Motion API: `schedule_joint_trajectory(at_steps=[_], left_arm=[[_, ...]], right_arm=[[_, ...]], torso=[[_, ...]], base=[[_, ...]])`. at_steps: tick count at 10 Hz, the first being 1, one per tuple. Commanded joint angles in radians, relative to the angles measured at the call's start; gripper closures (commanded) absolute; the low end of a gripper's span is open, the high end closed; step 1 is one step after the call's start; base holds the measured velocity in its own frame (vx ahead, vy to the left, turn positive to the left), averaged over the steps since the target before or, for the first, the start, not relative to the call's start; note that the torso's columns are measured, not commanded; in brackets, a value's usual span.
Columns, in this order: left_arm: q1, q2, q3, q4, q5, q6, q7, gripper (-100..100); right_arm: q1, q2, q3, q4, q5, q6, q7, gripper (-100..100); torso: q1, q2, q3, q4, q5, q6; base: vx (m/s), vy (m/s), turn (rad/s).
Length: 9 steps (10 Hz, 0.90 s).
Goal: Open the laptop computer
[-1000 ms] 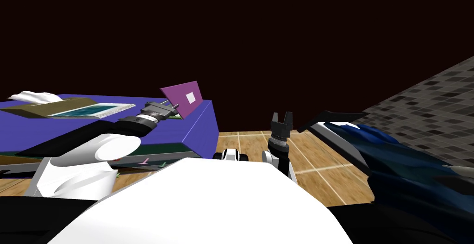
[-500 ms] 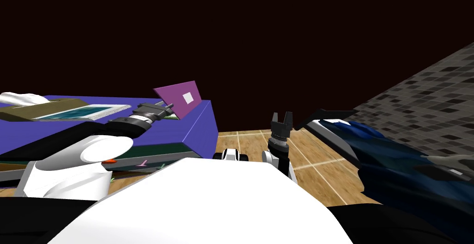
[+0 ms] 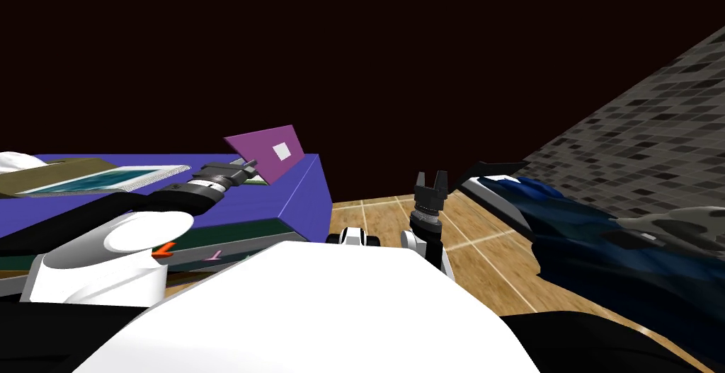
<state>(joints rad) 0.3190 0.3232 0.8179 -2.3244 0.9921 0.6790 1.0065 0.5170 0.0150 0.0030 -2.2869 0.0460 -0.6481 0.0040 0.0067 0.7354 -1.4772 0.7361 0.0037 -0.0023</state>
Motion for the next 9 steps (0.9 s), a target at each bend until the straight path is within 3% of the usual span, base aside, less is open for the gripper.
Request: schedule_joint_trajectory(at_steps=[1, 3, 4, 5, 9], left_arm=[[0.005, -0.021, 0.035, 0.038, 0.042, -0.003, 0.048, 100], [0.003, -0.035, 0.060, 0.064, 0.072, -0.003, 0.087, 100], [-0.006, -0.028, 0.045, 0.053, 0.062, -0.013, 0.067, 100], [-0.012, -0.045, 0.061, 0.085, 0.089, -0.016, 0.103, 100], [-0.017, -0.079, 0.090, 0.153, 0.138, -0.019, 0.165, 100]], right_arm=[[0.000, 0.000, 0.000, 0.000, 0.000, 0.000, 0.000, 0], [0.000, 0.000, 0.000, 0.000, 0.000, 0.000, 0.000, 0], [0.000, 0.000, 0.000, 0.000, 0.000, 0.000, 0.000, 0], [0.000, 0.000, 0.000, 0.000, 0.000, 0.000, 0.000, 0], [0.000, 0.000, 0.000, 0.000, 0.000, 0.000, 0.000, 0]], torso=[[0.002, 0.000, 0.000, -0.001, 0.001, 0.000], [0.006, -0.001, 0.000, -0.002, 0.004, -0.001], [0.007, -0.001, 0.001, -0.003, 0.006, -0.002], [0.004, -0.001, 0.000, -0.002, 0.004, -0.001], [0.007, -0.003, 0.000, -0.006, 0.009, -0.001]], base=[[-0.019, 0.014, -0.064], [-0.030, 0.021, -0.097], [-0.012, 0.005, -0.034], [-0.023, 0.015, -0.089], [-0.027, 0.019, -0.085]])
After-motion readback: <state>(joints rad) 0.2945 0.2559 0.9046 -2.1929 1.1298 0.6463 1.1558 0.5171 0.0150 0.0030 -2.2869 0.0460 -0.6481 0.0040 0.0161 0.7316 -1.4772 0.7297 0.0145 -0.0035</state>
